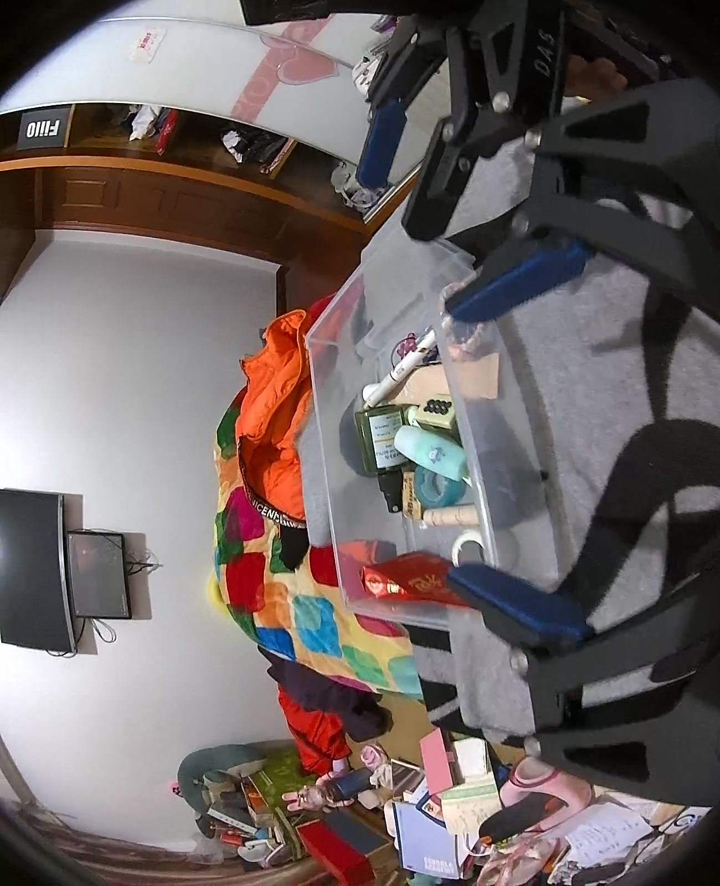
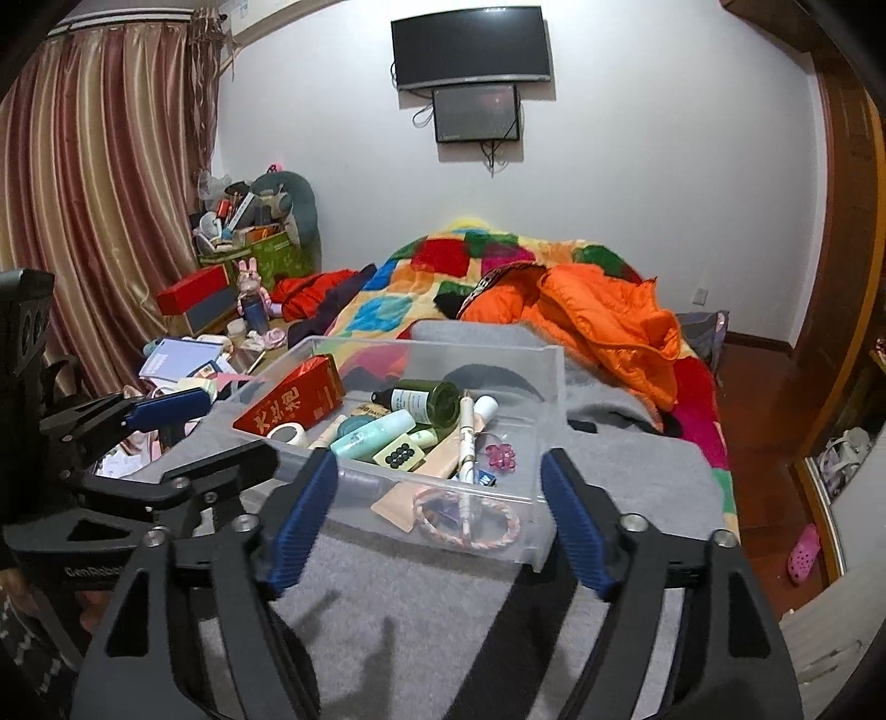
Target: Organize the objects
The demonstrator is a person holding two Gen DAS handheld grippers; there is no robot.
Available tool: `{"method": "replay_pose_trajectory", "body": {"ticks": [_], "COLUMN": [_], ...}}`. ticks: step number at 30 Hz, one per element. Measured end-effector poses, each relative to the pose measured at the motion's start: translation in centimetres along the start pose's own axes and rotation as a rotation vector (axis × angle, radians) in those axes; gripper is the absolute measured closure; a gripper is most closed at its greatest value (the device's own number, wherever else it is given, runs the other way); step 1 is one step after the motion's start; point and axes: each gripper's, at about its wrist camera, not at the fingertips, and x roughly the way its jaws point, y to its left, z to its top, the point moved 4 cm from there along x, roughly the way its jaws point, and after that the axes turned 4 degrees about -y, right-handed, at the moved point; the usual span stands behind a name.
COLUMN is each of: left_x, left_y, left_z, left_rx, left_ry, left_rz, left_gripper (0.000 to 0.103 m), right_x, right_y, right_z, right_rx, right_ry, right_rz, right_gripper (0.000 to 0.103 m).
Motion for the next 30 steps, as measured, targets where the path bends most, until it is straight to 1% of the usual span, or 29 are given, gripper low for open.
{"method": "replay_pose_trajectory", "body": {"ticks": [3,6,9,12,18,30], "left_x": [-0.7,-1.1,-1.4,-1.7,-2.2,-2.7], "left_y": [0.3,0.9,1.2,1.4,1.5,0.3], "left_z": [-0.5,-1.0,-1.6,-2.1,-2.6,-3.1], "left_rx": [-0.012,-0.067,-0.090,-0.095,-0.095,-0.051], "left_ry": [0.006,0.018,0.022,0.021,0.023,0.024], "left_rz": [0.001,-0.026,-0.035,-0.023,-0.022,-0.026], "left_gripper": [0.009,0.009,0.009,0.009,0.009,0.009], "right_x": [-0.8,-1.0,-1.1,-1.3,-1.7,-2.2], "right_y": [0.1,0.1,0.2,0.4,0.4,0.4], "right_z": [-0.4,-0.9,-1.7,-2.2,-2.4,-2.3], "right_rx": [0.001,0.001,0.012,0.012,0.015,0.026], "right_ry": [-0.010,-0.002,0.019,0.027,0.023,0.028], "right_rz": [-0.003,-0.019,-0.024,-0.030,-0.033,-0.039], "right_gripper": [0.021,0.021,0.021,0.021,0.021,0.020]}}
